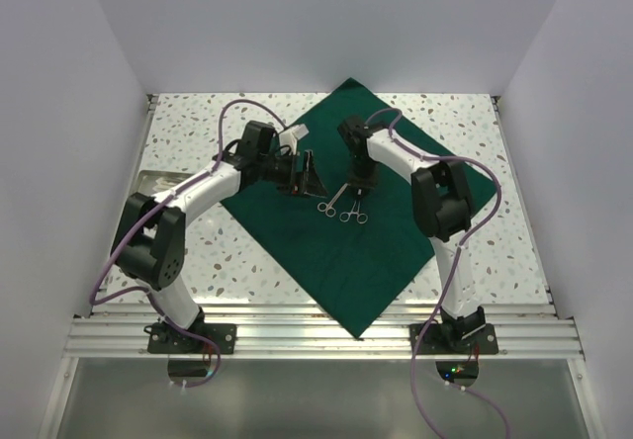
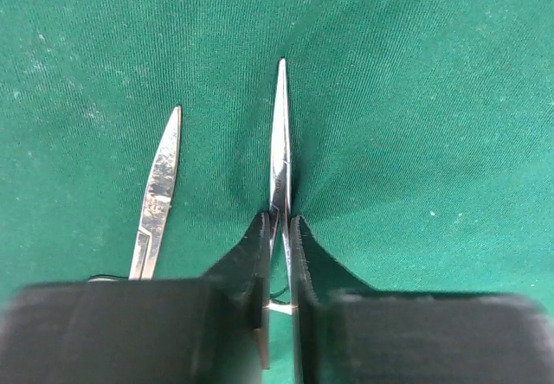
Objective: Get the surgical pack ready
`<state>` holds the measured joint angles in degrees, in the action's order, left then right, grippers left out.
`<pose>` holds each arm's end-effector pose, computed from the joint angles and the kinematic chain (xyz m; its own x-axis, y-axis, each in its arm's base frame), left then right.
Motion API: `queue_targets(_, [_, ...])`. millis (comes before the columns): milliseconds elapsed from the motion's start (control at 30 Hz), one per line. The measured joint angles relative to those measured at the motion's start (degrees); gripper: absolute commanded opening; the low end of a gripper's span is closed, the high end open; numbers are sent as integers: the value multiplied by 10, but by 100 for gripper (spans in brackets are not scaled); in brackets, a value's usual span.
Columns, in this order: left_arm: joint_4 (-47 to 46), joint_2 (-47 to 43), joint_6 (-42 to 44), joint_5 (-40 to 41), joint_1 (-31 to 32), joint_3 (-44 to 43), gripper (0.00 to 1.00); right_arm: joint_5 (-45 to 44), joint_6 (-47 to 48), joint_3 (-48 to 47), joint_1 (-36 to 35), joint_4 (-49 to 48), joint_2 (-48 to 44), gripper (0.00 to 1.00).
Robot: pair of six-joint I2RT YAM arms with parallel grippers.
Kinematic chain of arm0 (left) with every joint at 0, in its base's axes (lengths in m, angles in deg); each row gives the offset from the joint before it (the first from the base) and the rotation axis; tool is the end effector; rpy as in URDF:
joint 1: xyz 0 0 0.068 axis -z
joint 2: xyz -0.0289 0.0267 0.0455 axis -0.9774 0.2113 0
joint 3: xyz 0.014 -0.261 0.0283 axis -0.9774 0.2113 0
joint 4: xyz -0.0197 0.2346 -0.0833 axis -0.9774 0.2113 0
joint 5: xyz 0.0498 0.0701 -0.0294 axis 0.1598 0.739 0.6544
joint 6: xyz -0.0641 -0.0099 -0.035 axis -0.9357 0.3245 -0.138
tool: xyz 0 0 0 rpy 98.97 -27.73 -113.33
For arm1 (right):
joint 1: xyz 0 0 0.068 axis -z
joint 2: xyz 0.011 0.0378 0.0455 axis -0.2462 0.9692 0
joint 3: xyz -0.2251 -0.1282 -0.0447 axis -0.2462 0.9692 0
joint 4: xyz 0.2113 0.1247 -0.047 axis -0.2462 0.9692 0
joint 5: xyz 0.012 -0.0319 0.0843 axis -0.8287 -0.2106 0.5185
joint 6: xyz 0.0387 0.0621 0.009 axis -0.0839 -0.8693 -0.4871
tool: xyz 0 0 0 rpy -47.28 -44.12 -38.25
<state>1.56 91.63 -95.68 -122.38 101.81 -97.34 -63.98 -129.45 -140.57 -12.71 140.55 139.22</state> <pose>0.3228 -0.1897 0.2201 -0.9058 0.0481 -0.4211 0.3755 0.5517 -0.7447 0.3953 0.1908 0.1360 -0.9462 0.2342 -0.2233 0.2417 0.9703 -0.0068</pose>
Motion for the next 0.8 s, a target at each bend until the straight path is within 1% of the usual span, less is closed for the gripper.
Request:
queue_targets(267, [2, 9, 5, 0, 0, 0, 82, -2, 2, -2, 0, 4, -2, 0])
queue_targets(500, [31, 16, 20, 1, 0, -19, 82, -2, 20, -1, 0, 15, -22, 0])
queue_targets(633, [35, 19, 21, 0, 0, -25, 82, 7, 45, 12, 0, 7, -62, 0])
queue_targets(800, [34, 23, 21, -12, 0, -31, 82, 45, 78, 80, 0, -47, -146, 0])
